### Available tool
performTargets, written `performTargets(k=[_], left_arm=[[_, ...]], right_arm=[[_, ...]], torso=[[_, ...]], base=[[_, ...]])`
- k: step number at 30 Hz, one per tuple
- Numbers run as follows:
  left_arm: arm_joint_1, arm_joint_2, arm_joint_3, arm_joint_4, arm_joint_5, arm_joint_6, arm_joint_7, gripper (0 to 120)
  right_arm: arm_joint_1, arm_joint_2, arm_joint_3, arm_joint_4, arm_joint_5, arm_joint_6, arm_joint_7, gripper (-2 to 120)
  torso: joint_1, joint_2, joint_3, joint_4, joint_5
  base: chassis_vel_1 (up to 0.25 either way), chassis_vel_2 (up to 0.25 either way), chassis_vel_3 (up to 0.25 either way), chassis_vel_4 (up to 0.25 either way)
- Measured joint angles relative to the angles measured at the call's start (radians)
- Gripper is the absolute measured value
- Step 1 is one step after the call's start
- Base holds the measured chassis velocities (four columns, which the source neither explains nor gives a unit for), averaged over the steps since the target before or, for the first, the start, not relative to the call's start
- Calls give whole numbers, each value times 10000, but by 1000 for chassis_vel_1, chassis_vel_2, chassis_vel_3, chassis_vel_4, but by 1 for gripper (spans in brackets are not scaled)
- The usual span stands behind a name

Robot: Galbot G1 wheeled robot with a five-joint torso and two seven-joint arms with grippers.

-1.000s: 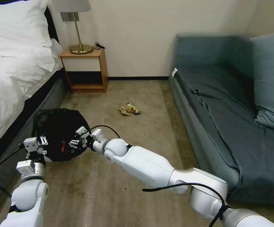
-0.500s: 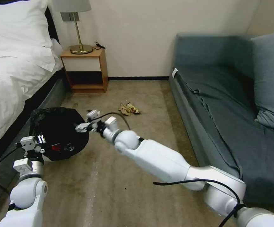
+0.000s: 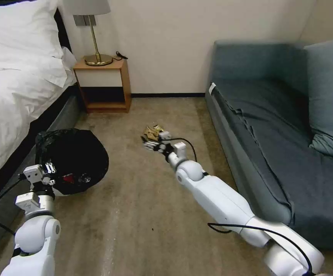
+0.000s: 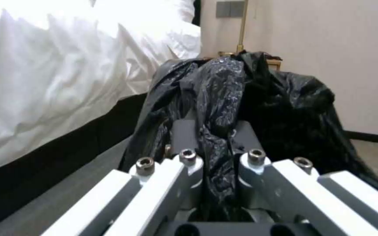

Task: Pick up the trash bin, then pick up the garbage on the floor and place it into the trash bin.

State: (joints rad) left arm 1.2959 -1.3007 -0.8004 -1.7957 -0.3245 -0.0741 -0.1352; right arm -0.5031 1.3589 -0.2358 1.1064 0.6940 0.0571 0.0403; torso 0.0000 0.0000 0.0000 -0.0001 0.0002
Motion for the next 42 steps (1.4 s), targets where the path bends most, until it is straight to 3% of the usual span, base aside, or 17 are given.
performTargets(k=[9, 20, 24, 42], left_arm=[[181, 44, 6, -173, 108, 1, -19, 5], [479, 38, -108, -361, 160, -20, -6, 5], [553, 108, -117, -443, 219, -55, 41, 5], [845, 257, -384, -630, 130, -62, 69, 5]], right_arm=[[-622, -229, 415, 71, 533, -413, -191, 100], [-1234, -233, 886, -261, 425, -181, -816, 100], [-1339, -327, 904, 38, 994, -152, -844, 100], [-1460, -308, 907, 50, 961, -63, -1123, 100]], torso=[[1, 0, 0, 0, 0], [0, 0, -1, 2, -1], [0, 0, -1, 0, -1], [0, 0, -1, 2, -2]], base=[[0, 0, 0, 0], [0, 0, 0, 0], [0, 0, 0, 0], [-4, 4, 9, -3]])
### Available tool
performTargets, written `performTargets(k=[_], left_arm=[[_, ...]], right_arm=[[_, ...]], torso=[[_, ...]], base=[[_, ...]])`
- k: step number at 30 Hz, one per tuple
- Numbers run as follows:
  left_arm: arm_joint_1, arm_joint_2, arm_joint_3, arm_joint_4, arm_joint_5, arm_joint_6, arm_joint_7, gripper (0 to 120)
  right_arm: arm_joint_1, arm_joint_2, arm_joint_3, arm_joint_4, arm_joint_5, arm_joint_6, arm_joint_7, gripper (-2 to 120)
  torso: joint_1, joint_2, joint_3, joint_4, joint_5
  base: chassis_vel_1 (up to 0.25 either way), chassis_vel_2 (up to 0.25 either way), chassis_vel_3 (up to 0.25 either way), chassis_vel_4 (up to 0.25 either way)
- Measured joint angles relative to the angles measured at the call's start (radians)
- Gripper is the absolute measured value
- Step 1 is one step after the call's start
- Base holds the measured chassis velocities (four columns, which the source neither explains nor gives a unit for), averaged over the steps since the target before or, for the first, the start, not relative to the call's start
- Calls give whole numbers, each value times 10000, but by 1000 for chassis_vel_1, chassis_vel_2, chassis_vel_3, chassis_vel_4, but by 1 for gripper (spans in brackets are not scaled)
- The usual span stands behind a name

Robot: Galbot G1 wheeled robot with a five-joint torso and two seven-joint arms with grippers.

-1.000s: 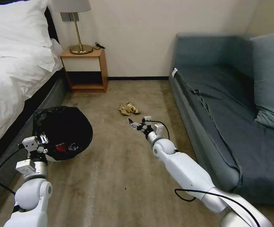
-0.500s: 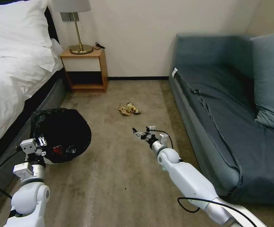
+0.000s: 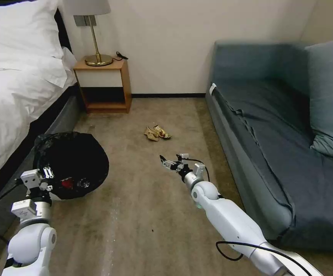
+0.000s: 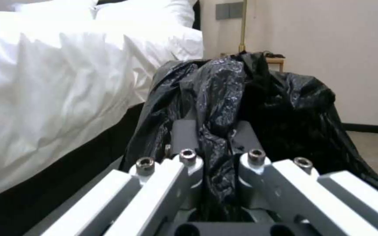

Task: Pick up the trash bin, then pick up the garbage on the floor and place it into the trash bin.

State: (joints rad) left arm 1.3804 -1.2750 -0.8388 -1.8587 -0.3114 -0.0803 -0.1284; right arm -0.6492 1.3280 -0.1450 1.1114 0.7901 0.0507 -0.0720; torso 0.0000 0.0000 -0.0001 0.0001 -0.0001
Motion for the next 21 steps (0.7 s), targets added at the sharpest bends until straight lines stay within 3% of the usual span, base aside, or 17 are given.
performTargets(k=[21], left_arm=[[228, -197, -66, -227, 9, -38, 43, 5]], right_arm=[[-115, 120, -8, -166, -273, 119, -173, 100]], torso=[[0, 0, 0, -1, 1]], base=[[-73, 72, 75, -70]])
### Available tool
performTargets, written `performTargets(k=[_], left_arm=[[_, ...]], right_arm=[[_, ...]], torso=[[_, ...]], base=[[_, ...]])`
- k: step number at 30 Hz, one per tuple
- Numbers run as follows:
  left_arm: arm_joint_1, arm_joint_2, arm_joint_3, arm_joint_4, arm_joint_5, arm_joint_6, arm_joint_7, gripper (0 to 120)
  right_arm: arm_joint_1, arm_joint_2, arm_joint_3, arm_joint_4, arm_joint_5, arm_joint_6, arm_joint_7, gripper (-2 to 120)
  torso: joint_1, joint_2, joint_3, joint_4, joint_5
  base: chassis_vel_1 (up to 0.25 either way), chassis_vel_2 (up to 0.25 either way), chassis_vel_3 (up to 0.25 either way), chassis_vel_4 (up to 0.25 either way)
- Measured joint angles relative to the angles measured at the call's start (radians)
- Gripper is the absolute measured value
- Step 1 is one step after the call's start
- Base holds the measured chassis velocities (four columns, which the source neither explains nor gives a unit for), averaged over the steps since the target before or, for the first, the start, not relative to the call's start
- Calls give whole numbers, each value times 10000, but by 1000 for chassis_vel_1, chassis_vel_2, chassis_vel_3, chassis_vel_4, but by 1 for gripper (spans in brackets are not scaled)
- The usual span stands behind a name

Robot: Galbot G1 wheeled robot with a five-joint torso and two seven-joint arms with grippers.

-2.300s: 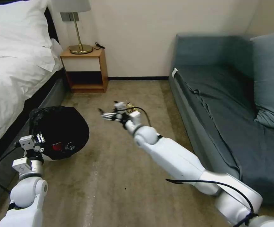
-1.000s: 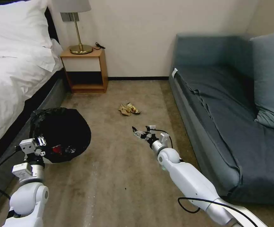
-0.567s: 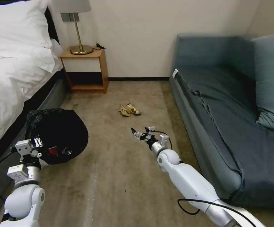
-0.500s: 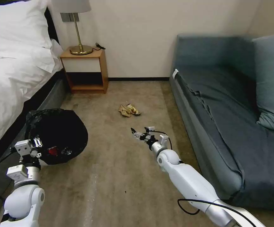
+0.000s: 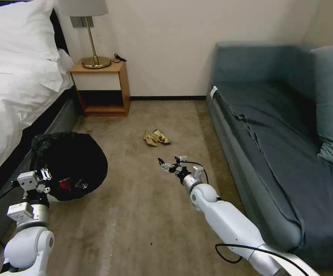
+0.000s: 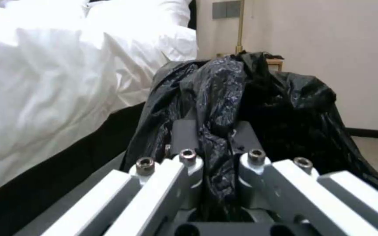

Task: Pick up the trash bin, then pick up the garbage on the floor and place it into the trash bin.

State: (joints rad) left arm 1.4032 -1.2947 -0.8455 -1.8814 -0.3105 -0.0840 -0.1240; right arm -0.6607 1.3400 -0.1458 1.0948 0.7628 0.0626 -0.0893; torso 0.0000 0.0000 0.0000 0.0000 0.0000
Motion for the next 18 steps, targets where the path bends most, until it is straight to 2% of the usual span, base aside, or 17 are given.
performTargets(k=[18], left_arm=[[47, 72, -146, 62, -76, -45, 24, 5]], right_arm=[[57, 55, 7, -327, -215, 90, -100, 100]], torso=[[0, 0, 0, 0, 0]], base=[[-87, 88, 83, -91]])
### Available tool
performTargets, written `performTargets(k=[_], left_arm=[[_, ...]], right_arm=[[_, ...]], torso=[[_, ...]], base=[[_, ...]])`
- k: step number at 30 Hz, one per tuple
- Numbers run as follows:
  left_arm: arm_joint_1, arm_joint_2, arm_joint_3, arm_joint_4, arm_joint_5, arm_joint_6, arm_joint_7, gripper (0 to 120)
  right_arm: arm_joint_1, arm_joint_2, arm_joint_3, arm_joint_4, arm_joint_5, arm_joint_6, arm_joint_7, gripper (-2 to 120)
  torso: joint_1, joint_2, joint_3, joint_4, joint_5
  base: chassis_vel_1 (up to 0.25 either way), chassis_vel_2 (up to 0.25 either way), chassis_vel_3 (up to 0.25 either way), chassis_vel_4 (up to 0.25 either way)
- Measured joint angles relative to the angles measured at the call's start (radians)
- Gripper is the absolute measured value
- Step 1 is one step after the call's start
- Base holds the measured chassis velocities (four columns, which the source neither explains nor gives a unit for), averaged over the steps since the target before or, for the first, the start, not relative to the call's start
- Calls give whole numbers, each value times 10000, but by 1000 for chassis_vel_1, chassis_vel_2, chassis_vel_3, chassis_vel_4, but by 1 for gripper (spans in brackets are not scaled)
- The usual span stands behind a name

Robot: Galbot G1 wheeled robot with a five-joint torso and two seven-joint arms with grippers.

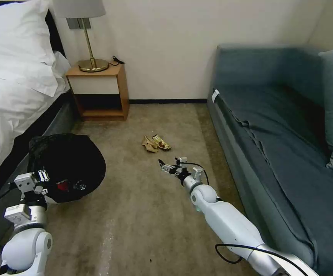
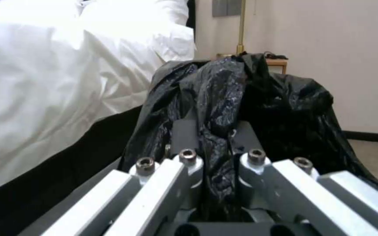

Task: Pick up the trash bin, then pick up the garbage on the floor and place it into the trash bin.

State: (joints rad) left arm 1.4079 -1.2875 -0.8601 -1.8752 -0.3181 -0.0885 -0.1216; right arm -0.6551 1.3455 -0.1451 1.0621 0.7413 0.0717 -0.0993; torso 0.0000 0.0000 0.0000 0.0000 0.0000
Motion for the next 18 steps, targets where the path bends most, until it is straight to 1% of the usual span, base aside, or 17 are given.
performTargets(k=[4, 9, 18], left_arm=[[-20, 1, 5, 0, -2, 0, 2, 5], [-35, 109, -33, 45, -73, 0, 22, 5], [-34, 105, -24, 133, -78, -29, 90, 5]], right_arm=[[20, 25, -1, -62, -47, 23, -13, 100], [-12, 76, 0, -162, -218, 82, -39, 100], [-13, 116, 32, -328, -296, 134, -102, 100]], torso=[[0, 0, 0, 1, 0], [0, 0, 0, 0, 0], [0, 0, 0, 0, 0]], base=[[-83, 86, 88, -86], [-100, 103, 97, -100], [-105, 113, 103, -110]])
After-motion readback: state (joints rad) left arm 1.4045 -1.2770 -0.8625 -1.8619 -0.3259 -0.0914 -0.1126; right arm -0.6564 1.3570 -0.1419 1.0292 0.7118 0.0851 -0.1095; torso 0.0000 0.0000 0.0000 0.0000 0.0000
